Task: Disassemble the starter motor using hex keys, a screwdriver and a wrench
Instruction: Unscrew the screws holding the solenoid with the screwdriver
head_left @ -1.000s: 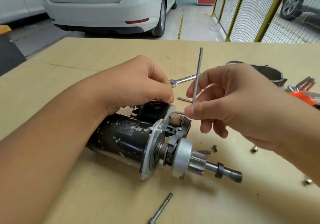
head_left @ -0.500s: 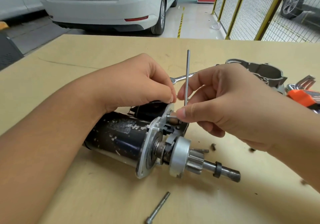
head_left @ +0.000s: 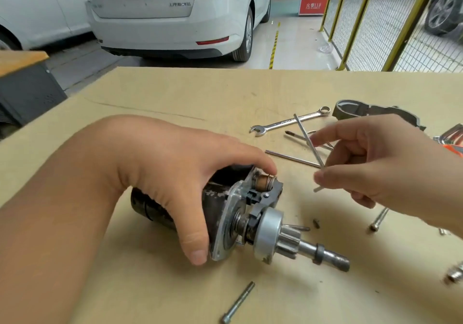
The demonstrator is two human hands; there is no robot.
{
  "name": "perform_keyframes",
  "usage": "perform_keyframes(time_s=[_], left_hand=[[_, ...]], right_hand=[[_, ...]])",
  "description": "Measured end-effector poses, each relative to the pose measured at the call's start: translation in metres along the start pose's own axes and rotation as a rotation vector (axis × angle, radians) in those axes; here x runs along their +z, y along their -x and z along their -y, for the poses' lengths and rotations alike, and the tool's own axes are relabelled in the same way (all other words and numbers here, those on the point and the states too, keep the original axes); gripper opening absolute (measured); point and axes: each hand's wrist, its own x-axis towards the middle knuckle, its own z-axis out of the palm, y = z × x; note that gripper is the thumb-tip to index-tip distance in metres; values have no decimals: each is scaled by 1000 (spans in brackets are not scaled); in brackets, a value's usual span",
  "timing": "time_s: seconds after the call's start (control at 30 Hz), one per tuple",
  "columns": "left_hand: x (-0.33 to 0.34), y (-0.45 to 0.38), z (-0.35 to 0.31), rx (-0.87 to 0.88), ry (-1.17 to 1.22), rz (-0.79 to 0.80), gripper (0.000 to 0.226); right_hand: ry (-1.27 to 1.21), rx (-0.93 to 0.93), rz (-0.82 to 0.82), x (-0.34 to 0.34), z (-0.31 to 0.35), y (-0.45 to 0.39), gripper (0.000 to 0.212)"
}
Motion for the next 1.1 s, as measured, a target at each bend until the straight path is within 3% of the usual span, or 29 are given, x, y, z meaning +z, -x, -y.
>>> perform_keyframes(time_s=[0.17,0.37,1.1], left_hand=[[1,2,2,105,65,-157,105],[2,8,-4,186,-22,-400,54],[1,6,22,354,151,-441,30]], right_hand=[[315,-33,43,-2,-5,2,33],[401,-62,49,5,-15,0,22],[483,-150,5,8,-29,-6,15]])
